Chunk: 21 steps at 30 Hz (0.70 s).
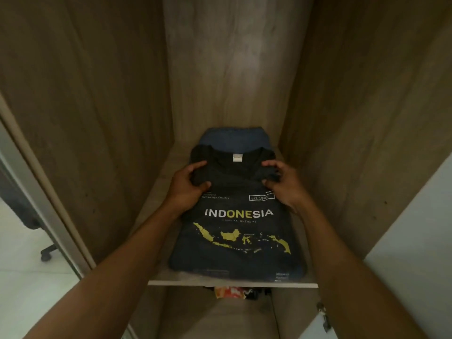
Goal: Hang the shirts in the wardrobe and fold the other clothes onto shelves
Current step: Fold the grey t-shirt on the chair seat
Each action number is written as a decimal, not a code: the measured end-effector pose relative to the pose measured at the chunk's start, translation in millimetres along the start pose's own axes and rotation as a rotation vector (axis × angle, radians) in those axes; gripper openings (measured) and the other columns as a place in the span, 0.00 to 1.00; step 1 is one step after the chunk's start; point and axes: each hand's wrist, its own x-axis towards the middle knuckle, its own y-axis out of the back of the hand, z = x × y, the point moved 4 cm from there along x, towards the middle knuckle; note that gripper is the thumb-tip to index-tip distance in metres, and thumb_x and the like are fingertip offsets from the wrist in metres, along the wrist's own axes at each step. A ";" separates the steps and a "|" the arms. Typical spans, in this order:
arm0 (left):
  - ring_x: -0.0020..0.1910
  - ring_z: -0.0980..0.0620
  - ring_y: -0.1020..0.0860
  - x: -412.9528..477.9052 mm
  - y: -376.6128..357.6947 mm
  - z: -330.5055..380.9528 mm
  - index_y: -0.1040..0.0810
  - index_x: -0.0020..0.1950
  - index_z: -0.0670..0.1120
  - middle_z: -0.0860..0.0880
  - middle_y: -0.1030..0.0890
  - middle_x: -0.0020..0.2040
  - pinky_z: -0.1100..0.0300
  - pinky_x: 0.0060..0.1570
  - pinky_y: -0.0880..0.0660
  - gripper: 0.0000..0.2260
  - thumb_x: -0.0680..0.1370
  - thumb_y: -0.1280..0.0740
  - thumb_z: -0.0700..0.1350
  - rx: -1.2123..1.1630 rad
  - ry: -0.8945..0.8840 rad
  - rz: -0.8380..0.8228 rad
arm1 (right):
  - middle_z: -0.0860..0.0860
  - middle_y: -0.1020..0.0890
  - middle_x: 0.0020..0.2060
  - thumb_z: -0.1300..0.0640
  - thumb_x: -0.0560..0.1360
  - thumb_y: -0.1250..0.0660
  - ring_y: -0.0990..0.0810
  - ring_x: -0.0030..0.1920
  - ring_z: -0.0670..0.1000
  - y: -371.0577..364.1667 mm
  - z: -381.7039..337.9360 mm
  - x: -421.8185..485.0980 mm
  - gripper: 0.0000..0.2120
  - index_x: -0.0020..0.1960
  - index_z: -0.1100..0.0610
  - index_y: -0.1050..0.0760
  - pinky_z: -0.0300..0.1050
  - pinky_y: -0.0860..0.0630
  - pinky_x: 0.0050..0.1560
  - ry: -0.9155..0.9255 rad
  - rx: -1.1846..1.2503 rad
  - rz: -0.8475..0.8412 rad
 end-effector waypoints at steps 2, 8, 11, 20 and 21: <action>0.68 0.49 0.27 6.4 -2.6 -8.4 0.26 0.71 0.47 0.47 0.27 0.69 0.61 0.66 0.30 0.28 0.72 0.24 0.36 0.241 0.037 -0.023 | 0.51 0.25 0.60 0.69 0.75 0.31 0.24 0.62 0.51 -7.0 8.8 2.8 0.24 0.69 0.56 0.28 0.37 0.26 0.58 -0.028 -0.152 -0.045; 0.76 0.41 0.41 -16.7 -5.9 18.6 0.42 0.79 0.55 0.46 0.43 0.79 0.43 0.74 0.39 0.36 0.75 0.28 0.54 0.726 -0.035 -0.003 | 0.53 0.35 0.74 0.51 0.78 0.32 0.31 0.71 0.56 -3.1 -3.9 -18.6 0.32 0.78 0.44 0.42 0.55 0.31 0.70 -0.031 -0.434 0.072; 0.73 0.46 0.33 -68.0 -23.4 28.4 0.37 0.78 0.51 0.48 0.33 0.75 0.48 0.70 0.33 0.29 0.78 0.33 0.56 0.718 -0.184 -0.180 | 0.51 0.33 0.74 0.47 0.82 0.40 0.32 0.72 0.53 -30.1 -17.1 -78.8 0.25 0.77 0.47 0.39 0.53 0.31 0.70 0.055 -0.471 -0.001; 0.81 0.49 0.52 -120.3 -35.5 -6.9 0.49 0.81 0.57 0.53 0.49 0.82 0.50 0.78 0.49 0.41 0.71 0.66 0.71 1.014 -0.129 -0.201 | 0.44 0.56 0.81 0.34 0.81 0.55 0.59 0.80 0.48 -52.7 24.8 -116.1 0.31 0.80 0.43 0.56 0.50 0.58 0.79 -0.007 -0.775 -0.195; 0.81 0.49 0.52 -121.1 -36.1 -6.6 0.49 0.81 0.57 0.53 0.49 0.82 0.50 0.78 0.49 0.41 0.71 0.66 0.71 1.031 -0.130 -0.201 | 0.44 0.56 0.81 0.33 0.80 0.55 0.59 0.80 0.48 -53.8 26.0 -115.0 0.32 0.80 0.43 0.56 0.50 0.58 0.79 -0.008 -0.777 -0.189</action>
